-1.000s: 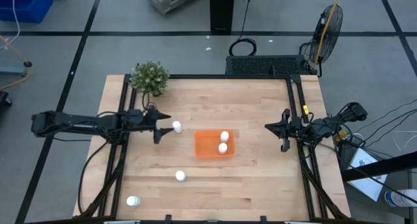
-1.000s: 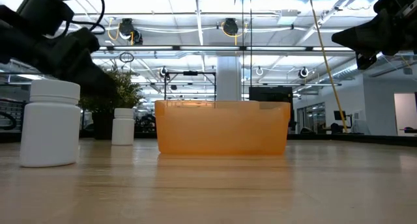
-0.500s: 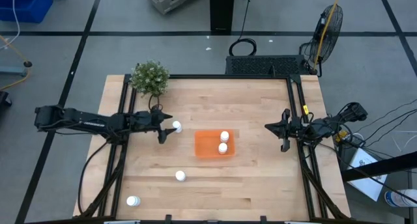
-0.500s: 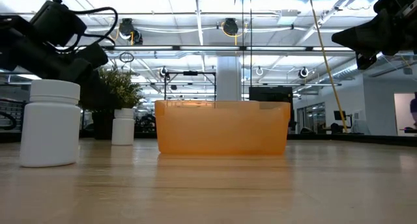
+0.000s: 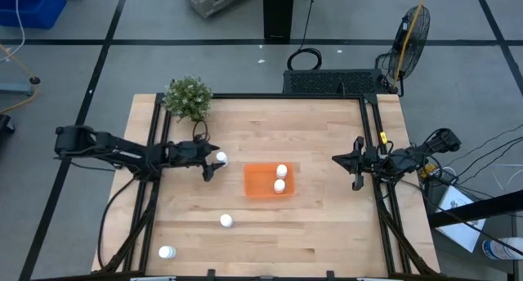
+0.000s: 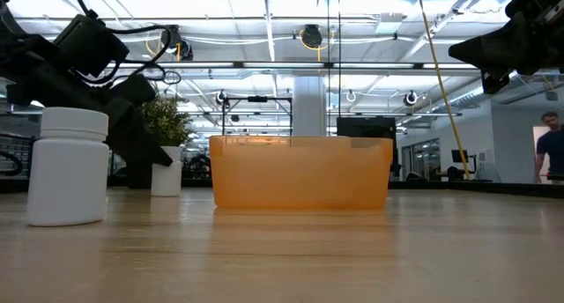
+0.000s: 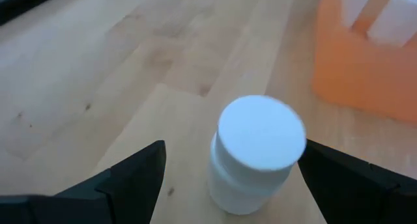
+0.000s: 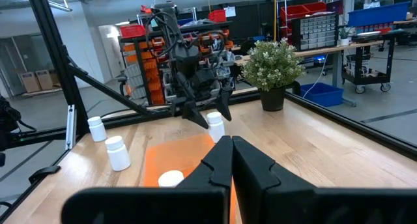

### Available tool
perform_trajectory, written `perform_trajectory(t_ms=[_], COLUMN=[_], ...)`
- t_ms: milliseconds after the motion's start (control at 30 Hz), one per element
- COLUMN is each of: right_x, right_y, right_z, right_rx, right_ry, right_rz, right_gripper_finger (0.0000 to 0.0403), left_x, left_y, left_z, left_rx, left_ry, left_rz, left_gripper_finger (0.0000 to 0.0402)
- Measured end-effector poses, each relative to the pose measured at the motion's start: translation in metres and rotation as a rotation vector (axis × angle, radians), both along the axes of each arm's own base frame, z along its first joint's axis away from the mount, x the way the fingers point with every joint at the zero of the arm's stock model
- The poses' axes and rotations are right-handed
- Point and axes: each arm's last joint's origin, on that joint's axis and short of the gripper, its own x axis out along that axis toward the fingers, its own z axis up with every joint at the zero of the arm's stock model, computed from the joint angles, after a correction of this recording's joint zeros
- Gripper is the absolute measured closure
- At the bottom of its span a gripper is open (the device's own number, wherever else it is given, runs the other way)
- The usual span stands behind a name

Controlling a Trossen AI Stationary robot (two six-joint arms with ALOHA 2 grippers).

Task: Pick and place pill bottles into a basket
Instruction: Put the white medicine bottle into the orange bin

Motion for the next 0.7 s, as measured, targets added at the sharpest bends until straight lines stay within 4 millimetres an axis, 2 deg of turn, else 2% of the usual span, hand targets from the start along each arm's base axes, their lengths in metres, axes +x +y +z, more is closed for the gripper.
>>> perform_trajectory(t_ms=[467,567,700], right_x=[0.0,0.0,0.0], right_y=[0.0,0.0,0.0], right_z=[0.0,0.0,0.0], right_rx=[0.0,0.0,0.0], right_ry=[0.0,0.0,0.0], right_rz=[0.0,0.0,0.0], right_gripper_finger=[0.0403,0.0403,0.0403], left_x=[0.0049,0.0042,0.0044], left_y=[0.0007,0.0006,0.0007], left_z=[-0.0002,-0.0018,-0.0014], left_rx=[0.019,0.003,-0.004], left_ry=[-0.035,-0.022,-0.028], left_rz=[-0.005,0.005,0.009], left_gripper_finger=[0.006,0.0094,0.0167])
